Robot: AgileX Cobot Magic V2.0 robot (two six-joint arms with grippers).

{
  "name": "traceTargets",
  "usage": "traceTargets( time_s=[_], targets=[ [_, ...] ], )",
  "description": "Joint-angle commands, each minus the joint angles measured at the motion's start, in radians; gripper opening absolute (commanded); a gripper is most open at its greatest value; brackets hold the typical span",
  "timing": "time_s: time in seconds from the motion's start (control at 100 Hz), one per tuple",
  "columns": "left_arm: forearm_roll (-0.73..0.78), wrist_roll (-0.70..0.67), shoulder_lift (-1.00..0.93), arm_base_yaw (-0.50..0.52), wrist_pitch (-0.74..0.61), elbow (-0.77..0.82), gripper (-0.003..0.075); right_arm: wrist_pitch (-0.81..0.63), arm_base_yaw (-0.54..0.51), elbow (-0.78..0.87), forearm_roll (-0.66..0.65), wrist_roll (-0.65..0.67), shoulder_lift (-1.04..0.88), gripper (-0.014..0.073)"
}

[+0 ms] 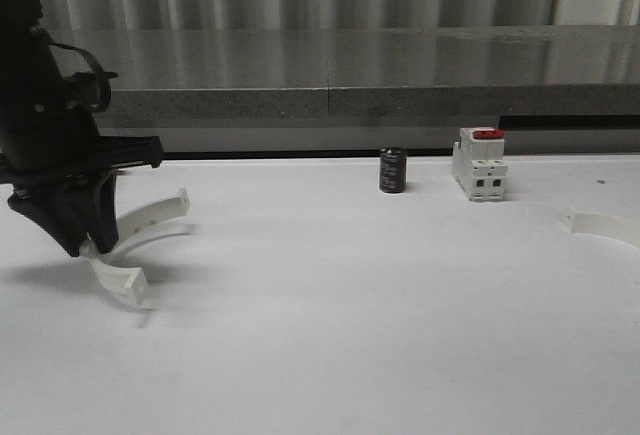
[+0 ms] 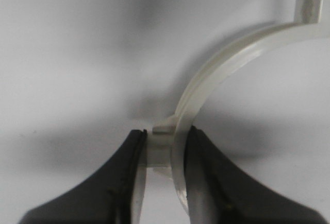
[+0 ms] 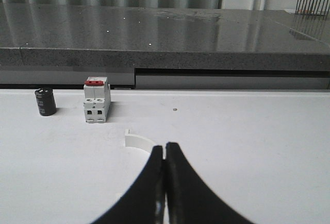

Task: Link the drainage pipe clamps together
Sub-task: 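Grasp the clamp half's end tab with the left gripper and lift, then place the clamp half on the table and open the left gripper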

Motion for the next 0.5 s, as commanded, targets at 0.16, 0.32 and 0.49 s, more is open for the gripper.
traceTargets(
  time_s=[0.16, 0.32, 0.49],
  targets=[
    [-0.021, -0.01, -0.05, -0.008, 0.016, -0.086, 0.0417, -0.076, -0.007, -0.016, -0.008, -0.005, -0.015, -0.0067],
    [-0.017, -0.01, -0.06, -0.008, 0.055, -0.116, 0.0417, -0.076, -0.007, -0.016, -0.008, -0.005, -0.015, -0.0067],
    [0.024, -0.01, -0.138, -0.008, 0.055, -0.099, 0.0285, -0.076, -0.007, -0.016, -0.008, -0.005, -0.015, -0.0067]
  ],
)
